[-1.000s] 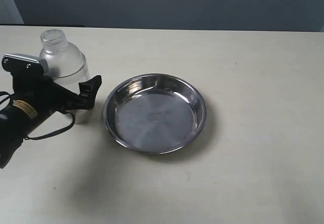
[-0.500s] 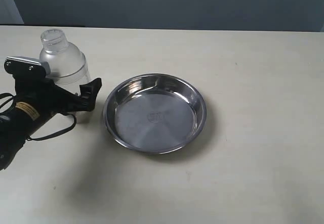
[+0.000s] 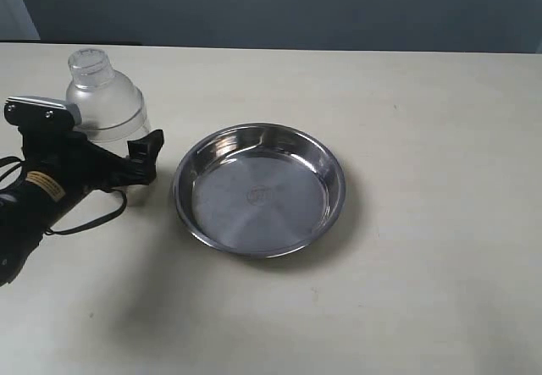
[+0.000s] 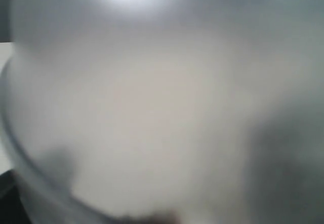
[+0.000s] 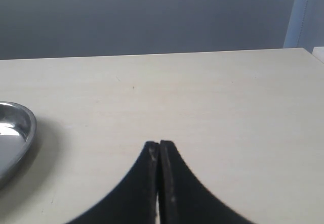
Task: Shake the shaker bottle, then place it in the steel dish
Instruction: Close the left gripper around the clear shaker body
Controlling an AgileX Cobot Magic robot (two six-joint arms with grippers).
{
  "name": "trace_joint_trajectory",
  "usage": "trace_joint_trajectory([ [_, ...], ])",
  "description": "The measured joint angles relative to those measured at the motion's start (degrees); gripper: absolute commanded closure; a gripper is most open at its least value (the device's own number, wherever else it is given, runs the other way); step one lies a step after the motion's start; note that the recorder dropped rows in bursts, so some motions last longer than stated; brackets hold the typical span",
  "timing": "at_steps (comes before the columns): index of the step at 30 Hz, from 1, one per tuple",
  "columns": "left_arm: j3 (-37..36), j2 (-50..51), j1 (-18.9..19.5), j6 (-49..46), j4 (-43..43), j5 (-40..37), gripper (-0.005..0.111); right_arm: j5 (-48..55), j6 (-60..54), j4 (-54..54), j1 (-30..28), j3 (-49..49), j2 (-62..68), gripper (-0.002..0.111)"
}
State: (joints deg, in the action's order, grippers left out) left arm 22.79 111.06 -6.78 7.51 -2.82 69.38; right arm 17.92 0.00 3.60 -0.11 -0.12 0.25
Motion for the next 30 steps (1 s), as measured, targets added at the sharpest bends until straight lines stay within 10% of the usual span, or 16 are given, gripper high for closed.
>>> trace_joint_trajectory([
  [14,0.0,0.0,0.0,0.0,-0.46,0.0,0.052,0.0,0.0,0.0,0.0,0.0,0.0,0.109],
  [20,-0.28,0.0,0.0,-0.48,-0.86,0.35,0.09,0.0,0.0,0.0,0.0,0.0,0.0,0.109],
  [30,-1.17,-0.11,0.0,-0.54,-2.09,1.14,0.095,0.0,0.0,0.0,0.0,0.0,0.0,0.109],
])
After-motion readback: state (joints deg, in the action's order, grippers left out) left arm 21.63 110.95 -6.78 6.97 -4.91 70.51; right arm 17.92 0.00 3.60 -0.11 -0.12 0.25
